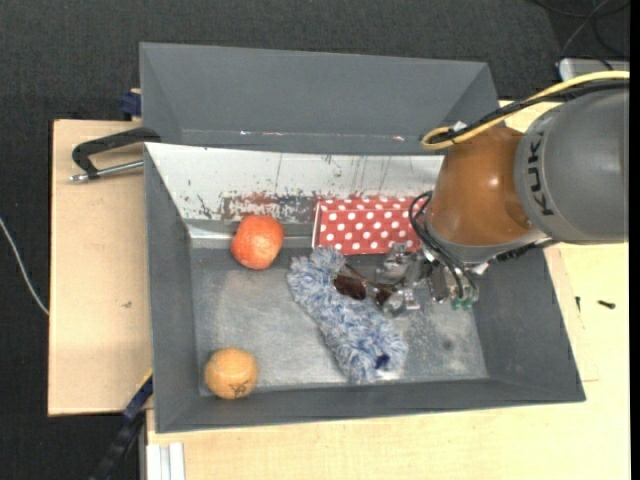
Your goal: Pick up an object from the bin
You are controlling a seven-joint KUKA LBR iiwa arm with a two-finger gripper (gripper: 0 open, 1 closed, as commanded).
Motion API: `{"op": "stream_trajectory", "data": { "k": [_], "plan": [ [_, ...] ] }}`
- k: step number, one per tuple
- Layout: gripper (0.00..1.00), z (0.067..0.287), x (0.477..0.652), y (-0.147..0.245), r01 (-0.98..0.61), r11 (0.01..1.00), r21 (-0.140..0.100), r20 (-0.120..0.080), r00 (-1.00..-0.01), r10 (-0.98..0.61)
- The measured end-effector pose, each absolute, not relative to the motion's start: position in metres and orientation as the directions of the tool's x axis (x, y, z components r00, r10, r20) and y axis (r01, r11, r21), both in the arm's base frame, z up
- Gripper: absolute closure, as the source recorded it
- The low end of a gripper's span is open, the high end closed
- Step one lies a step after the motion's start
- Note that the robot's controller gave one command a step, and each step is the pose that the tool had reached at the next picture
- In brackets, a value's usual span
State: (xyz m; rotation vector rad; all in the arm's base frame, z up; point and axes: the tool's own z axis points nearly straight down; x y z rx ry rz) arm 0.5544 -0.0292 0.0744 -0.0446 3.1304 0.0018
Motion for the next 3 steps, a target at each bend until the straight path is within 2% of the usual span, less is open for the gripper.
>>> {"op": "stream_trajectory", "data": {
  "k": [1, 2, 3],
  "plan": [
    [1.00, 0.074, 0.554, -0.029, -0.029, 1.000, 0.001, -0.011, -1.000, -0.029],
    [1.00, 0.074, 0.546, -0.038, -0.176, 0.984, 0.000, -0.014, -0.984, -0.176],
    [1.00, 0.220, 0.593, -0.008, -0.127, 0.992, 0.000, -0.008, -0.992, -0.127]
  ]
}}
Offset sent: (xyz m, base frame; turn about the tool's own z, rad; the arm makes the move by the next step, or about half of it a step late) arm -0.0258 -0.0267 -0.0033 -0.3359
